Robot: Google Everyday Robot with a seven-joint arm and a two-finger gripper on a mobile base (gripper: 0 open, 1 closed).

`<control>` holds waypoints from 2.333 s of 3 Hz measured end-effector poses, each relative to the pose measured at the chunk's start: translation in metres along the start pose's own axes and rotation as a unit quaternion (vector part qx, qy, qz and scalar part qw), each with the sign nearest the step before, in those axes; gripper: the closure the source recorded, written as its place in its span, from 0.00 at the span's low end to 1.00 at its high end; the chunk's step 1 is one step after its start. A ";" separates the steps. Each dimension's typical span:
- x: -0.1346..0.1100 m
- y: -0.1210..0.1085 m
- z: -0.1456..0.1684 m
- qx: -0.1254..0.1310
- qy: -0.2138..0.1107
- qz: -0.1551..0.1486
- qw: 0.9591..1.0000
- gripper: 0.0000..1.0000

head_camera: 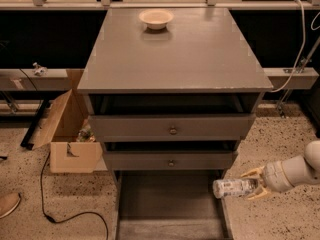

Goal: Pick blue plastic bottle from bottom drawer and place on counter

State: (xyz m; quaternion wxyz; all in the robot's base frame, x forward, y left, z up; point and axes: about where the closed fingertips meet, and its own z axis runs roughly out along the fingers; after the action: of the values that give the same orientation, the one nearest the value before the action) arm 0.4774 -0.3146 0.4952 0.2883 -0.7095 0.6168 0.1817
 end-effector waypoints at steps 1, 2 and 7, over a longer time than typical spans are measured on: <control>-0.005 -0.001 -0.004 0.001 -0.001 -0.002 1.000 1.00; -0.027 -0.005 -0.019 0.006 -0.007 -0.009 1.000 1.00; -0.175 -0.045 -0.177 0.084 0.065 -0.038 0.994 1.00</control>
Offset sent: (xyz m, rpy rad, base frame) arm -0.0029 0.0123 0.0676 0.0236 -0.0441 0.0111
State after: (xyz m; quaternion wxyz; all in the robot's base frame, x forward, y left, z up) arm 0.4739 -0.2884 0.7467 0.3132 -0.7157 0.6201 0.0718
